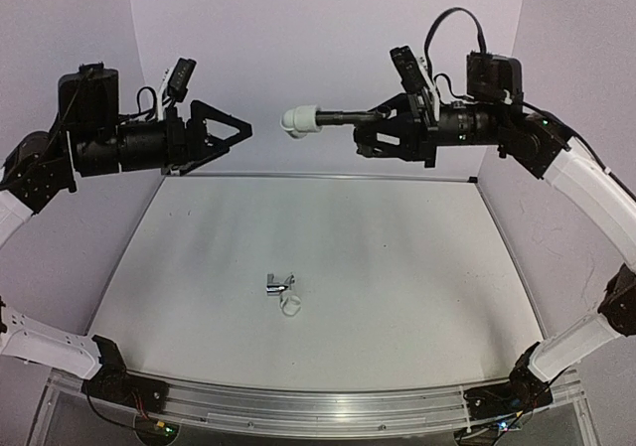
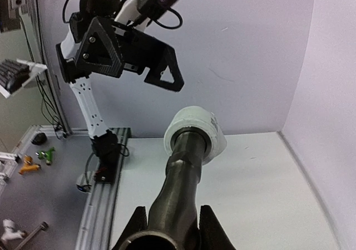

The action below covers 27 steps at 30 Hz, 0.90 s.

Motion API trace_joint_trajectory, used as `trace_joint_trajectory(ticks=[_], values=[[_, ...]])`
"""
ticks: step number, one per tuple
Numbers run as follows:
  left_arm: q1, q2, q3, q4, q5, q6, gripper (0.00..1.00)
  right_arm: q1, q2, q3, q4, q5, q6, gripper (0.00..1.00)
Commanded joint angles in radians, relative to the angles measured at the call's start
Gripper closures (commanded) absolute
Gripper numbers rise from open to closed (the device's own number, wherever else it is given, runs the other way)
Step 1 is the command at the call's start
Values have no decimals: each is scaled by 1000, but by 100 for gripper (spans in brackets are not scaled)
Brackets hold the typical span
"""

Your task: Install the water faucets

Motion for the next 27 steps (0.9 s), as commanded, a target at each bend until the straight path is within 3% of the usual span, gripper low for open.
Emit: trace_joint_trajectory(ticks=[1,10,15,20,27], values=[[29,-18,-84,180,195,-328,4,1,-93,-71,118,103,-424,100],[78,111,-120,366,502,-700,2,1,-192,-285,399,135,-814,100],[78,199,-112,464,623,-778,7,0,-215,-322,418,54,-913,100],[79,242,-87,473,656,-777,14,1,-236,-356,416,-16,-974,100],[79,263,-122,636,694,-838,25,1,-244,-379,413,-43,-1003,100]])
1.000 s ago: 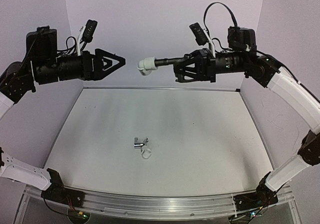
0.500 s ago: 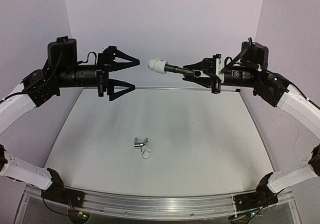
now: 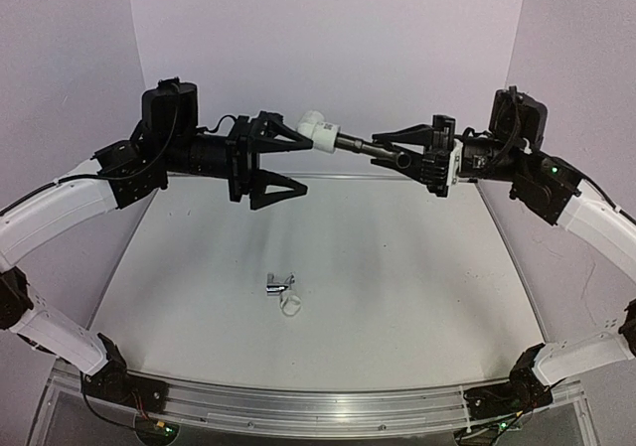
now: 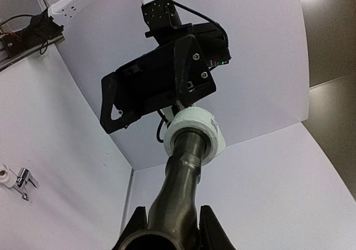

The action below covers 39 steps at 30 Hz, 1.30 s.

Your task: Install the water faucets

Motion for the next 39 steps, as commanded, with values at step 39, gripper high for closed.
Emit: trace_joint_trajectory(ticks=[39], values=[[-6,90,59,280,163,-100,40,27,-11,-9,64,-59,-6,100]])
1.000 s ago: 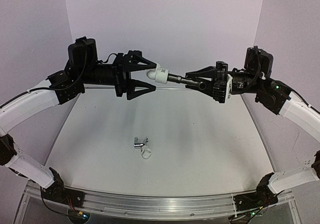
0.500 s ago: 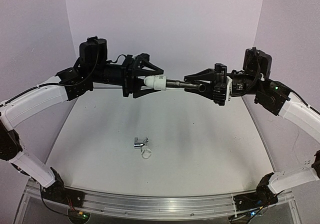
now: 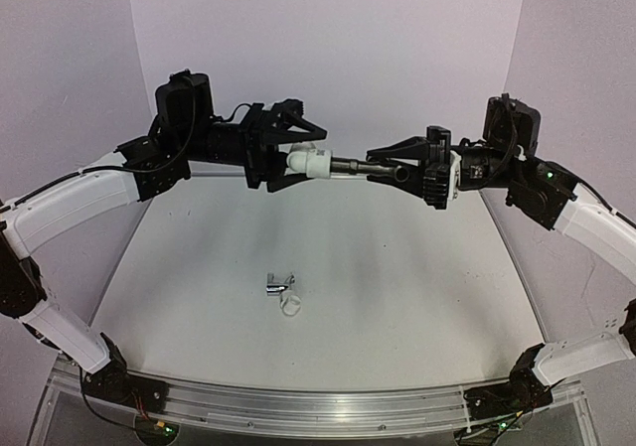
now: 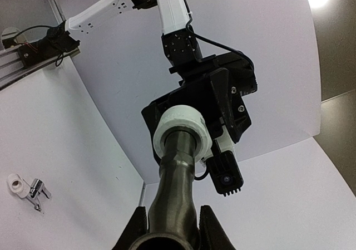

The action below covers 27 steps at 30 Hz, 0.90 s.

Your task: Install the water faucets

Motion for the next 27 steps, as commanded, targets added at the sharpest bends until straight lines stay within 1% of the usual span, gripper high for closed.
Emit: trace_joint_trajectory(ticks=[1,6,12,16,18,20,22,23,25,27], values=[[-7,-18,-2,74,44,-36,40,7,-6,25,72,2,10,100],[-12,-5,8,51,58,-33,42,7,-2,30,71,3,11,100],[-16,4,21,27,72,-21,41,7,1,32,68,3,12,100],[-16,16,35,20,81,-15,46,7,2,35,66,2,12,100],[-17,23,40,19,84,-12,51,8,3,37,66,1,13,100],[-18,26,45,21,82,-3,59,8,5,40,65,-1,19,100],[-18,23,53,11,69,36,67,8,7,42,64,-5,40,100],[-19,15,54,0,52,71,70,8,7,44,65,-7,56,100],[-19,-10,47,-3,11,122,76,9,9,52,65,-9,117,100],[-19,-29,47,-5,-21,178,84,8,17,67,65,-9,216,100]])
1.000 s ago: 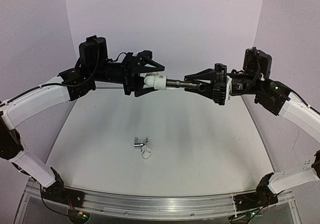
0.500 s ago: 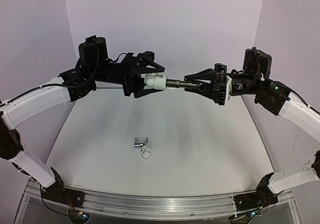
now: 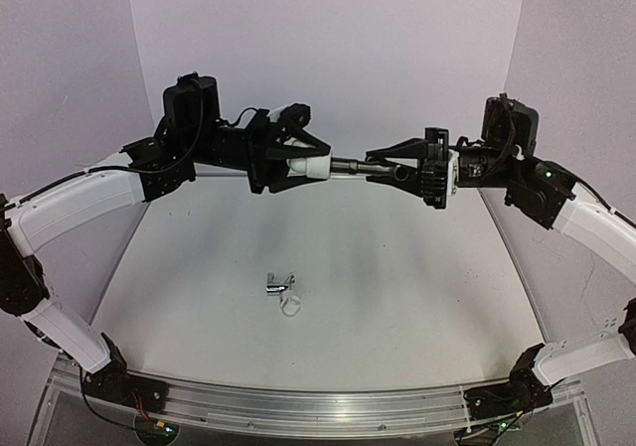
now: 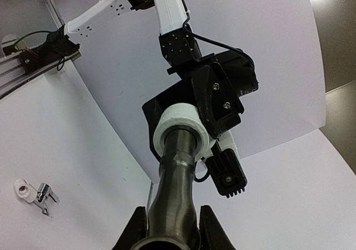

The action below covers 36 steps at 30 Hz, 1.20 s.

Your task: Install the water faucets

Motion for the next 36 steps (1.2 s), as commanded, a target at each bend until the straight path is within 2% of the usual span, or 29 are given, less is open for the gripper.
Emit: trace_joint_trajectory(ticks=[1,5,10,16,22,24,28,31,35,36], values=[[-7,-57,50,-4,-81,155,88,8,15,76,70,-9,237,100],[-7,-67,105,-71,-135,318,99,8,33,94,68,-23,539,100],[-7,-91,118,-75,-248,578,100,8,55,110,69,-113,893,100],[-7,-145,97,-117,-337,932,100,8,130,216,69,-270,1315,100],[-7,-125,164,-208,-374,1100,100,8,200,275,70,-377,1596,97],[-7,-123,174,-230,-400,1102,100,8,204,280,70,-375,1625,87],[-6,-138,168,-228,-494,999,100,7,190,296,64,-316,1598,52],[-2,-163,149,-216,-545,903,100,-6,164,293,60,-239,1540,31],[3,-201,107,-195,-595,771,100,-32,130,289,58,-113,1431,7],[5,-209,98,-196,-594,741,100,-36,120,293,58,-74,1397,4]])
